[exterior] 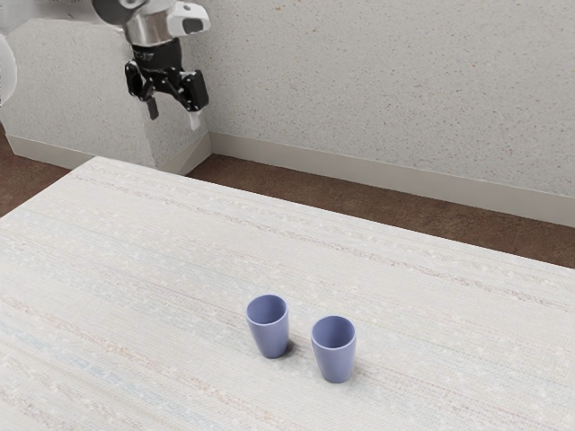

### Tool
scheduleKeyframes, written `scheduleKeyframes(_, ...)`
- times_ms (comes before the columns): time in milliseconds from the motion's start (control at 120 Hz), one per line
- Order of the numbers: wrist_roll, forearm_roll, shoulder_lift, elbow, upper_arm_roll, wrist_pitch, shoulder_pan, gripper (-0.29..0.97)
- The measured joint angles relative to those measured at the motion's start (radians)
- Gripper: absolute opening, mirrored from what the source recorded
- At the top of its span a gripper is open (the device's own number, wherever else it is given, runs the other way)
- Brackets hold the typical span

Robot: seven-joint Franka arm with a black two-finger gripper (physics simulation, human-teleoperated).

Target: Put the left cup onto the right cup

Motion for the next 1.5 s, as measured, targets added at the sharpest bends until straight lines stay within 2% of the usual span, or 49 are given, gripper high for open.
scheduleKeyframes(233, 0.049, -0.026, 0.019, -0.008, 0.003, 0.009, -0.031, 0.66)
scheduleKeyframes(367, 0.076, -0.028, 0.026, -0.074, -0.023, 0.054, -0.023, 0.66)
scheduleKeyframes(642, 0.111, -0.041, 0.043, -0.311, -0.094, 0.259, -0.019, 0.66)
scheduleKeyframes(800, 0.122, -0.073, 0.054, -0.372, -0.107, 0.356, -0.025, 0.66)
scheduleKeyframes(1017, 0.085, -0.107, 0.056, -0.400, -0.136, 0.419, -0.051, 0.66)
scheduleKeyframes(1500, -0.036, -0.155, 0.053, -0.577, -0.167, 0.581, -0.085, 0.65)
